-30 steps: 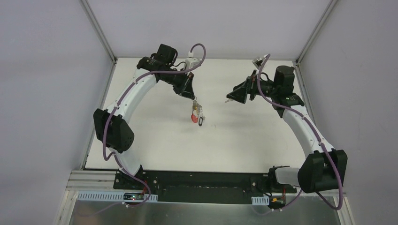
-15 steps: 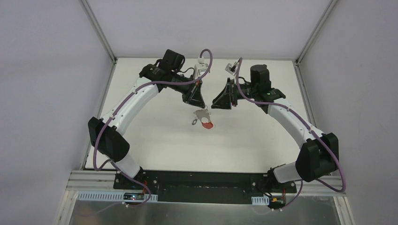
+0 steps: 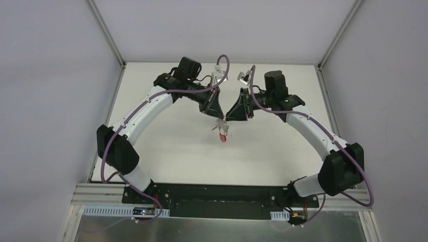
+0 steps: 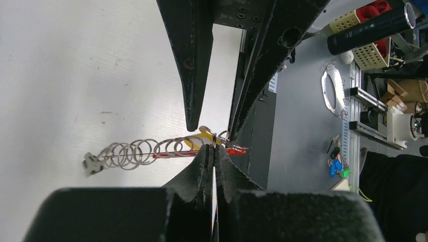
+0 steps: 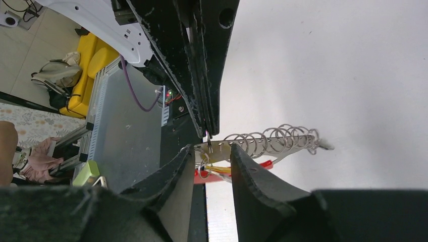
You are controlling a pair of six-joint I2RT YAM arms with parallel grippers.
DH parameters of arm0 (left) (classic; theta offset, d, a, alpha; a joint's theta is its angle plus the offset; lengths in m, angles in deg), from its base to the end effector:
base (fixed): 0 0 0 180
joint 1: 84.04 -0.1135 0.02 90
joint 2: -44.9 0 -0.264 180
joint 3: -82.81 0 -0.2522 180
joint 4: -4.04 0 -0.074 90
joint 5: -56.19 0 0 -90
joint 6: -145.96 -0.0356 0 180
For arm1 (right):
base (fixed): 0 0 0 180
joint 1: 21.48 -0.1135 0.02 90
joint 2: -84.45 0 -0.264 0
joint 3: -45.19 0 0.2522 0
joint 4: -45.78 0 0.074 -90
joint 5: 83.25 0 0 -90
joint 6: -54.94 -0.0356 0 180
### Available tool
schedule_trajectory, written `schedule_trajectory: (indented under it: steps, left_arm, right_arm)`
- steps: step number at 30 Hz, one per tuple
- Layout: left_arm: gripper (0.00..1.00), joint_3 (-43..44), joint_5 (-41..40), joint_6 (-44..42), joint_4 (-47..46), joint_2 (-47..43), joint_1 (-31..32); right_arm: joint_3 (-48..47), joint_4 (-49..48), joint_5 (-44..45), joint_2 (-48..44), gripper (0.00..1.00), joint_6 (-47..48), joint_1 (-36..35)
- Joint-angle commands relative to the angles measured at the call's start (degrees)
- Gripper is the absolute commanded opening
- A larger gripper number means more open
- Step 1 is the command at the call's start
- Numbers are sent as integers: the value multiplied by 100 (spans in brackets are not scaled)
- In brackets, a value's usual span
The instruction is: Put the keys on the keyring
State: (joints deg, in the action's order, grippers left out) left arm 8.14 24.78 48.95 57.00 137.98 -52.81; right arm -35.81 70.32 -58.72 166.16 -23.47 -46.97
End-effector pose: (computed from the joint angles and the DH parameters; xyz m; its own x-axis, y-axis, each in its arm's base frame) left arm 0.2842 -0.2079 0.3703 -0.4531 0.3491 -0.8203 0.8853 0.0681 -0.4600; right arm 0.2699 0.1645 0.3337 -0.1921 -0.1840 -0.9640 -0.9800 -0.0167 0.1984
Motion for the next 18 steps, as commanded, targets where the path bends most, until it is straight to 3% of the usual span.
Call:
schedule_trajectory:
  steps: [1,18]
  left_arm:
    - [0,-32,325,-178,-17,-150,83]
    - [0,-257,322,-43,-221,-236,136]
  right_arm:
    - [-250,33,-142,-72,34,247,-48]
    - [-123,-167,-45,-45,22,142,-173]
